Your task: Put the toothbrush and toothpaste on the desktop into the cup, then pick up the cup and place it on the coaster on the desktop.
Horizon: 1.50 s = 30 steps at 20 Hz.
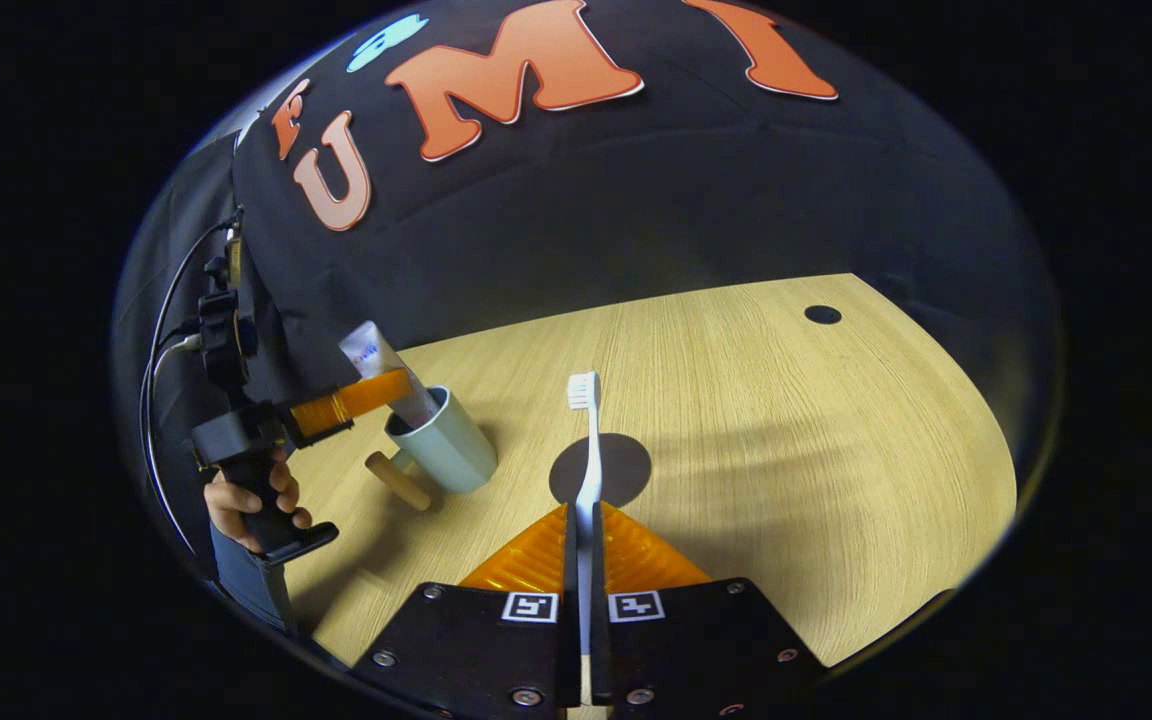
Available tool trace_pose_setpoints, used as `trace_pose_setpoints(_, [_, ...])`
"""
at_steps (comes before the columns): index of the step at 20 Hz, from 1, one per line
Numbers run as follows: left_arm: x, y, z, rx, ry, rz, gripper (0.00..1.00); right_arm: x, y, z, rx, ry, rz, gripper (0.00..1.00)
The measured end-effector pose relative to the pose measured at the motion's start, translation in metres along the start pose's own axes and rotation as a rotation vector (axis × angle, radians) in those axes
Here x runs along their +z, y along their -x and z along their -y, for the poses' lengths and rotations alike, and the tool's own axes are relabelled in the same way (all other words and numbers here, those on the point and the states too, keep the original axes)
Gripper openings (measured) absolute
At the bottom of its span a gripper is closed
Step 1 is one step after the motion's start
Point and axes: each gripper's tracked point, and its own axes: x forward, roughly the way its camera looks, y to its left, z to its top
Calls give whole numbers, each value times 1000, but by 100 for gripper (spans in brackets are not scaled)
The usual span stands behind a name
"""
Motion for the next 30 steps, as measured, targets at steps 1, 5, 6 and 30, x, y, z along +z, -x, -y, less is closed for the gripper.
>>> trace_pose_setpoints(1, [-1,2,1,-2,-8,2,30,1,0,-1,6,3,9,5])
trace_pose_setpoints(5, [5,12,5,-7,-40,36,44,6,-1,-3,26,9,51,4])
trace_pose_setpoints(6, [11,17,7,-10,-46,56,41,8,-1,-3,30,6,63,4])
trace_pose_setpoints(30, [30,162,-18,110,-191,361,99,131,-31,-124,279,153,558,4])
